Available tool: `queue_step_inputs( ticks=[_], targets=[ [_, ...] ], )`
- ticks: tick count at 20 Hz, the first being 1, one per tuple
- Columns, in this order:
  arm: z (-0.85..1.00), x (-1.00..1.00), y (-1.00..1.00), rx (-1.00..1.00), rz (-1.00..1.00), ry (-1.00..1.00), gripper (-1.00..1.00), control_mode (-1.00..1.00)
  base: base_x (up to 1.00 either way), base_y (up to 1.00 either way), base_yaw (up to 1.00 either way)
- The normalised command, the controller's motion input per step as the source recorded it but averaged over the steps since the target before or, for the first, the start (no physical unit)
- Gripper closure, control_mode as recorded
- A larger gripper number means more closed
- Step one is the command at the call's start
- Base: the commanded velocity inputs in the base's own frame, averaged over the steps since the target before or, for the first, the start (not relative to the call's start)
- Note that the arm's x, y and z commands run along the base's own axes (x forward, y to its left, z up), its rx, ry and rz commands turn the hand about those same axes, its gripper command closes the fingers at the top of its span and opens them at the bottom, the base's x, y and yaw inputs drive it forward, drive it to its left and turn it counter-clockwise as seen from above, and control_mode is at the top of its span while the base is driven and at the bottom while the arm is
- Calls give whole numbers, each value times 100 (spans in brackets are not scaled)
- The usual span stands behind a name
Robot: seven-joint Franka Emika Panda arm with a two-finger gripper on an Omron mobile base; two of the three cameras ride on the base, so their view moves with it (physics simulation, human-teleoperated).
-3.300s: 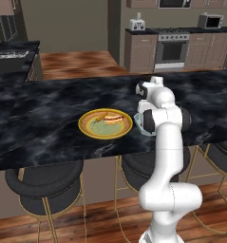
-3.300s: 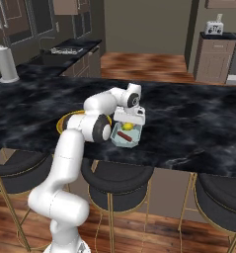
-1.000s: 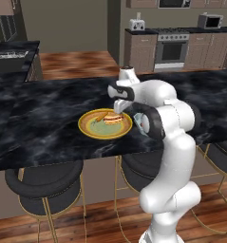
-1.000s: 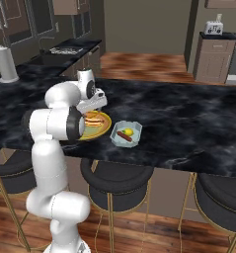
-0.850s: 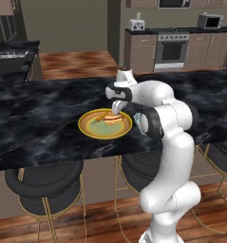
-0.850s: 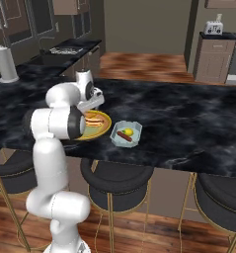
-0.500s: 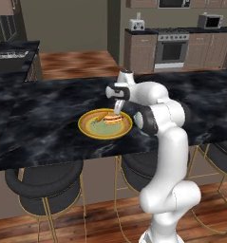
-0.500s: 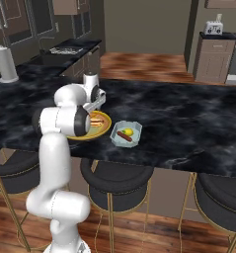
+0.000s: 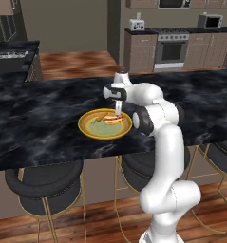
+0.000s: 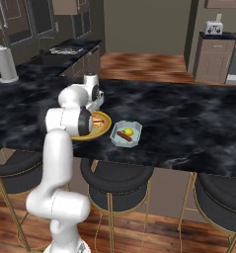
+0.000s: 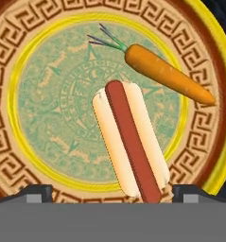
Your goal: Place one cooked food and one vegetable from the large plate to each tupperware container.
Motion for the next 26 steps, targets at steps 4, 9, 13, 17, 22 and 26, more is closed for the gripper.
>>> queue_step_inputs(
  ticks=[4,9,13,17,22,26],
  targets=[
    [-49,29,4,-7,23,0,-100,-100,0,0,0],
    [-31,24,5,-2,18,1,-100,-100,0,0,0],
    [-3,8,0,0,21,-3,-100,-100,0,0,0],
    [-25,0,0,0,13,1,-100,-100,0,0,0],
    [-27,0,0,0,13,0,-100,-100,0,0,0],
    [-25,0,0,0,11,0,-100,-100,0,0,0]
  ],
)
